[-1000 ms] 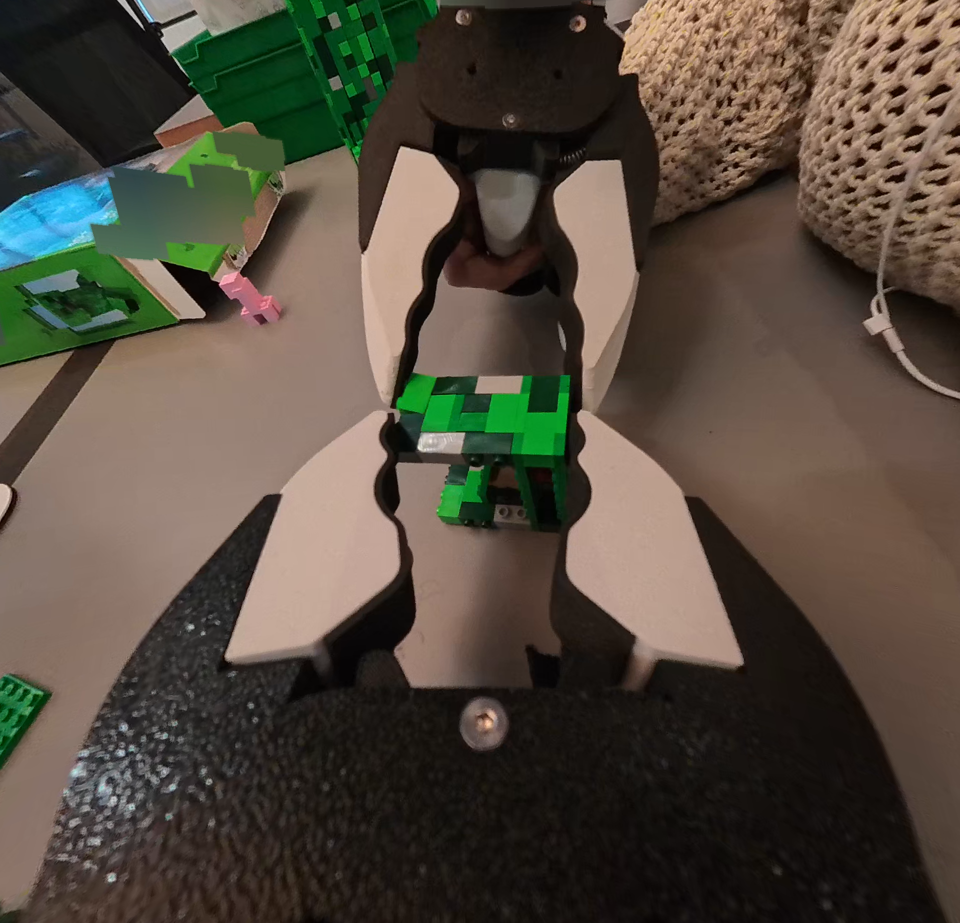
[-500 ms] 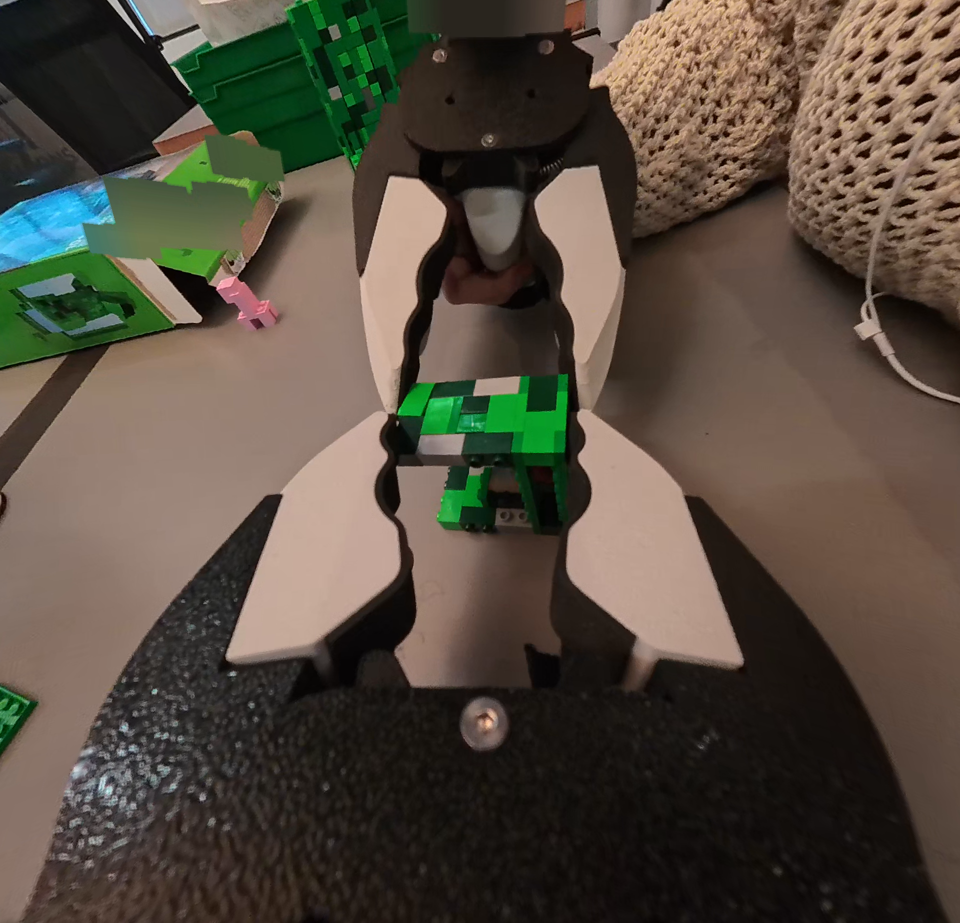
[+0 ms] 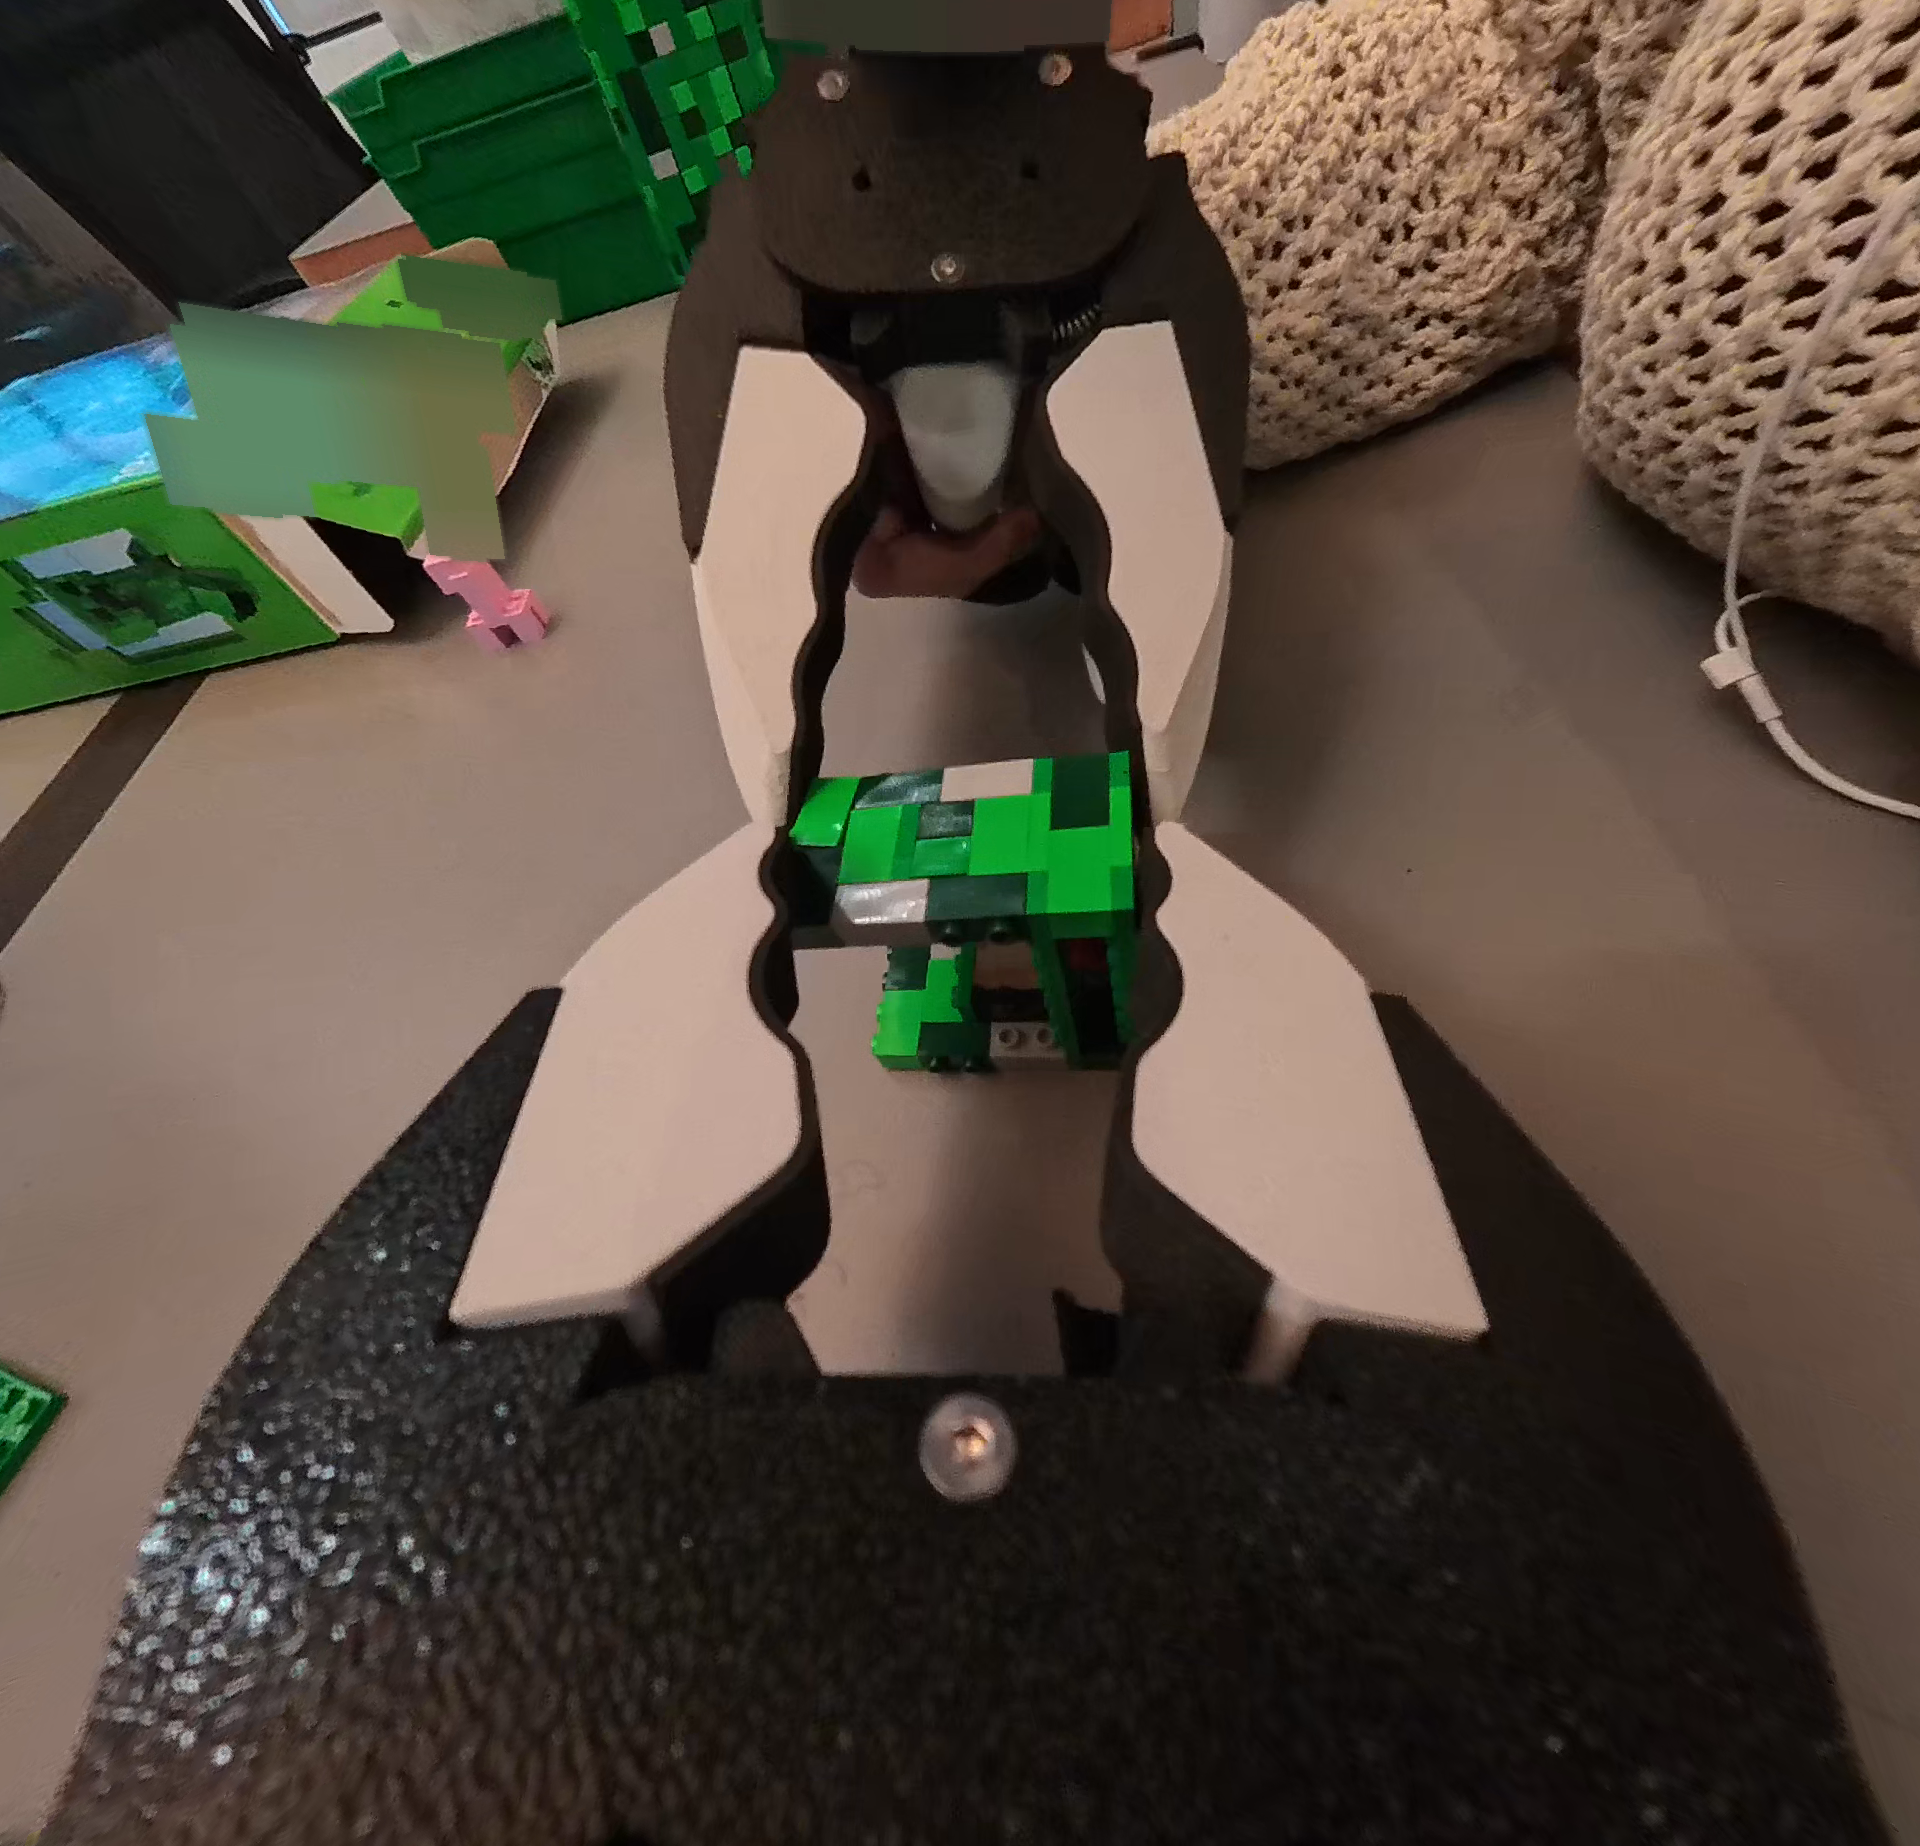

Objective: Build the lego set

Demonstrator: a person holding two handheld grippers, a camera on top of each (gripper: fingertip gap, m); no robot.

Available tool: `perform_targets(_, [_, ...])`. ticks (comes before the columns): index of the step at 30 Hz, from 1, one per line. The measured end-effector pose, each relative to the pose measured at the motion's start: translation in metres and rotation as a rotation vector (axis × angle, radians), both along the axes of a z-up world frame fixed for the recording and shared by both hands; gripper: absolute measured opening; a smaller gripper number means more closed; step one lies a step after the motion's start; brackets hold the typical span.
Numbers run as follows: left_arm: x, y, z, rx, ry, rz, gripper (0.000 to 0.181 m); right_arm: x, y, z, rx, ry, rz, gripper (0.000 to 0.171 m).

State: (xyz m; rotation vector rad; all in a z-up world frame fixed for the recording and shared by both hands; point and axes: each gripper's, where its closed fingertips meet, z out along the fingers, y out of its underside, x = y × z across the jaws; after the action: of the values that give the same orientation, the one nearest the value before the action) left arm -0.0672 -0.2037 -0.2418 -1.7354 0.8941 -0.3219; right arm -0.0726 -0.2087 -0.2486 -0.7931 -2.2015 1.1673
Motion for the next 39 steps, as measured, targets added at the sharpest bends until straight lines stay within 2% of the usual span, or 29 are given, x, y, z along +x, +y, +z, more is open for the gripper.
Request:
perform_targets(9, [0.004, -0.003, -0.001, -0.059, 0.008, -0.022, 0.066, 0.004, -0.003, 0.002, -0.046, 0.020, 0.060, 0.064])
perform_targets(14, [0.002, -0.003, -0.004, -0.120, -0.003, -0.009, 0.074, 0.008, -0.003, 0.004, -0.043, 0.050, 0.086, 0.064])
perform_targets(17, [0.007, -0.005, -0.004, -0.125, -0.012, -0.029, 0.068, 0.010, -0.003, 0.003, -0.049, 0.064, 0.100, 0.064])
perform_targets(24, [0.000, -0.005, -0.004, -0.162, 0.017, 0.003, 0.072, 0.011, -0.001, 0.003, -0.066, 0.047, 0.093, 0.064])
perform_targets(28, [0.002, -0.007, -0.003, -0.153, 0.017, -0.015, 0.064, 0.011, 0.000, 0.004, -0.097, 0.032, 0.085, 0.064])
perform_targets(39, [0.004, -0.006, -0.004, -0.139, 0.063, -0.006, 0.063, 0.012, 0.000, 0.006, -0.151, -0.021, 0.060, 0.064])
